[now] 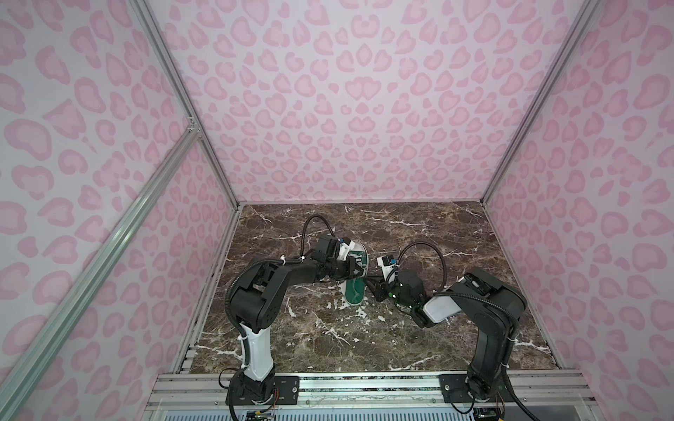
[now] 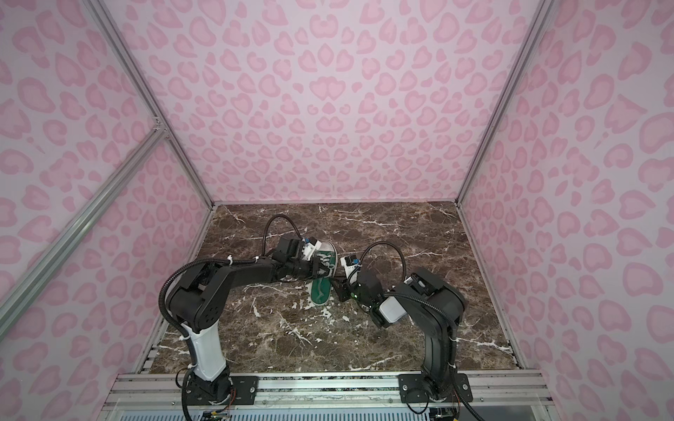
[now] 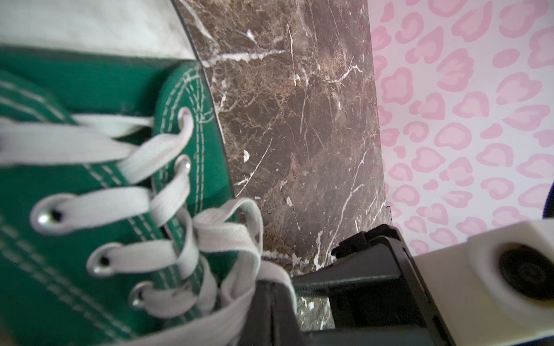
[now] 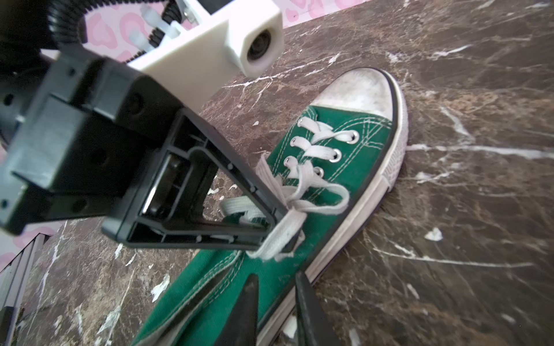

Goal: Tie the shoes

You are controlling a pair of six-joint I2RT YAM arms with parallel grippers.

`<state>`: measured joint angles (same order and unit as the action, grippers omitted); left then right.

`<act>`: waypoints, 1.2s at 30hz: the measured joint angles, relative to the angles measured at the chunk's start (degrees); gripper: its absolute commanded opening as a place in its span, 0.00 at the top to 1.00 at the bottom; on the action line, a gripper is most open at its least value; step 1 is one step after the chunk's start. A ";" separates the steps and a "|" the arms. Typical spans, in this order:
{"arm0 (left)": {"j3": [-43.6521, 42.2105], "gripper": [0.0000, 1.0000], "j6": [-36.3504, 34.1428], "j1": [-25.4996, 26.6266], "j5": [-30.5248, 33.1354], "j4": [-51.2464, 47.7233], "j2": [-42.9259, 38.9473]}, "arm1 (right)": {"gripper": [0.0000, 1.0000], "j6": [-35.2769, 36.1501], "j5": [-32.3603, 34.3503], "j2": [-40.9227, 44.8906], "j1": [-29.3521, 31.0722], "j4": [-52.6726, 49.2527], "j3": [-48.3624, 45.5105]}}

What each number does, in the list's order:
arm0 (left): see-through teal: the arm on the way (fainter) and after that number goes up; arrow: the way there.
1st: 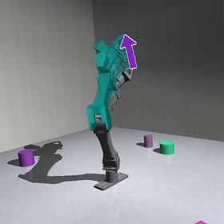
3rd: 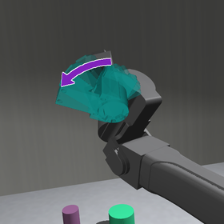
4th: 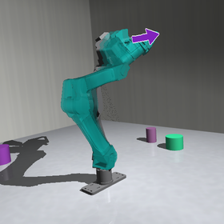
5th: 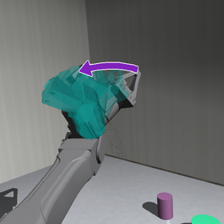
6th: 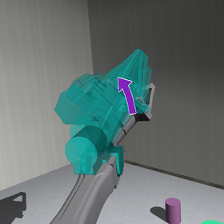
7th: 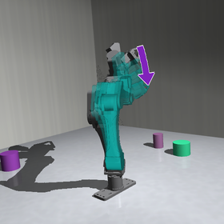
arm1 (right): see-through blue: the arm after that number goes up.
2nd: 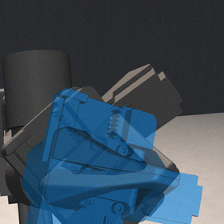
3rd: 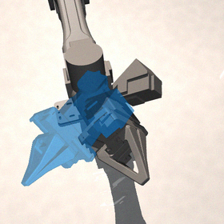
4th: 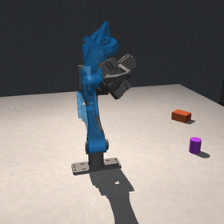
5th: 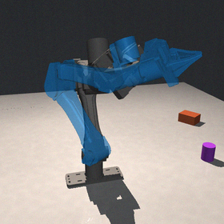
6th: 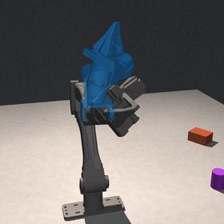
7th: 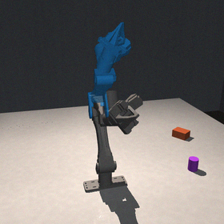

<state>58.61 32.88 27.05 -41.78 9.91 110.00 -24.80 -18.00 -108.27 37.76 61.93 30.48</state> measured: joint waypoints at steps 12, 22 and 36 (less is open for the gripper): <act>-0.07 0.95 0.00 -0.04 -0.22 -0.02 -0.11 | 0.76 0.15 -0.28 -2.25 0.13 2.86 0.50; -0.07 0.95 0.00 -0.09 -0.24 -0.20 -0.11 | 0.77 0.15 -0.35 -3.56 0.13 4.61 1.14; -0.07 0.95 -0.02 -0.13 -0.26 -0.83 -0.22 | 0.94 0.52 -0.48 -4.87 0.11 4.68 1.86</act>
<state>58.54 32.86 26.92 -42.04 9.08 109.78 -24.27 -18.48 -113.14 37.87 66.61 32.34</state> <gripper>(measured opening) 0.051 0.097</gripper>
